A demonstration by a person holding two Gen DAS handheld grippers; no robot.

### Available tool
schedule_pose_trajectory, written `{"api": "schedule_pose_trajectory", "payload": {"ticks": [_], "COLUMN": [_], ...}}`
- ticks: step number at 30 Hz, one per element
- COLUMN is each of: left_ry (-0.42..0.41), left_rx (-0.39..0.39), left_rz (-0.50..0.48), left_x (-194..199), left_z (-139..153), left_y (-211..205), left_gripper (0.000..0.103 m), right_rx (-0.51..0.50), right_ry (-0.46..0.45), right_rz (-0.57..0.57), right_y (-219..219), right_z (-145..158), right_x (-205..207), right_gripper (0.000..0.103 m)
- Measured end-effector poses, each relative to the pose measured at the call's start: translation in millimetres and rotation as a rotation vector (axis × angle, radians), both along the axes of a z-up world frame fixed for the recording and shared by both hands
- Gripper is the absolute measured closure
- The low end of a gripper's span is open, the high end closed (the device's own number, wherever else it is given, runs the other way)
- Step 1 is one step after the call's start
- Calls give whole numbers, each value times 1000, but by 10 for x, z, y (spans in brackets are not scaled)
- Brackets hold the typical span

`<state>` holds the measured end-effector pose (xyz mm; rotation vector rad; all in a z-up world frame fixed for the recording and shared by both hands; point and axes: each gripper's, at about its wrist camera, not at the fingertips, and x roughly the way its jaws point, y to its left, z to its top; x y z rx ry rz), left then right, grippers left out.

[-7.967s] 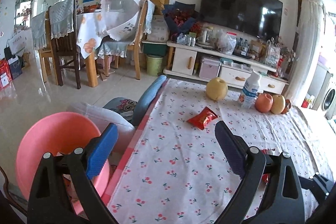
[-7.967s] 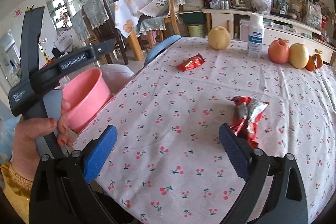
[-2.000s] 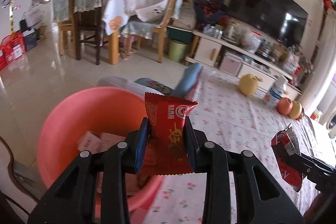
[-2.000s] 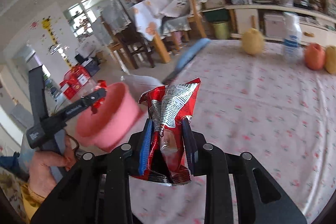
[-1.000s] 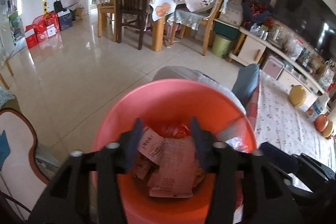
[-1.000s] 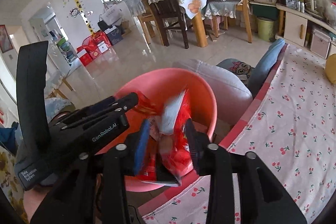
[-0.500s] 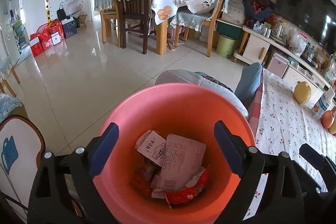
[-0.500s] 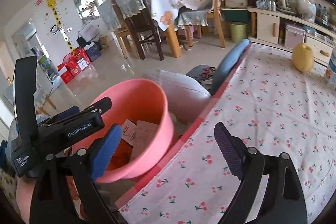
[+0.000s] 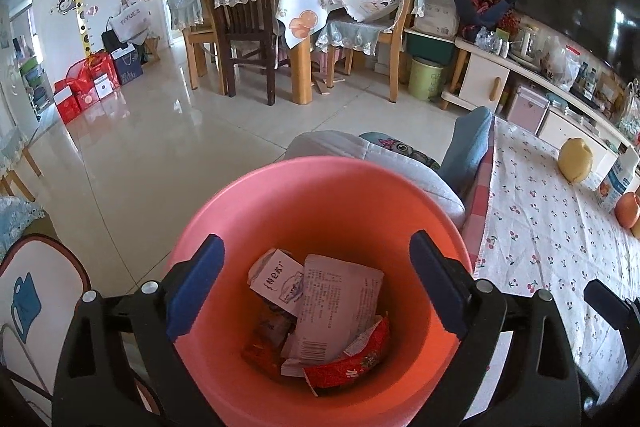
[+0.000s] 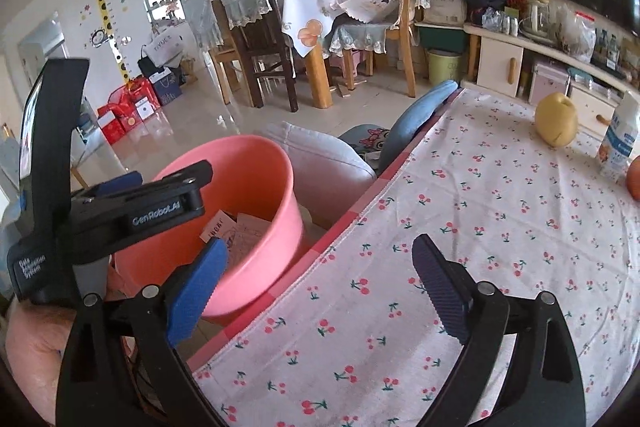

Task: Collect trash

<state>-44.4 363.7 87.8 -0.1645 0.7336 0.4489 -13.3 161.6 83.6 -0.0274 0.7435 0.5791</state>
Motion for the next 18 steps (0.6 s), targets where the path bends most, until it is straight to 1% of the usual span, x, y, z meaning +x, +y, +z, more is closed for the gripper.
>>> {"api": "schedule_pose_trajectory", "payload": {"ticks": [6,18], "left_ry": [17,45], "left_rx": [28,78], "left_rz": [-26,-79], "left_x": [62,165], "left_z": [-2,-25], "left_y": [-160,-513], "left_gripper": [7,7], "right_rx": [-29,-59], "right_ry": [-21,-4], "right_rz": [-16,-68], "right_y": [-116,-492], "right_z": [-1,-99], "right_x": [-34,-84], "right_gripper": [9,9]}}
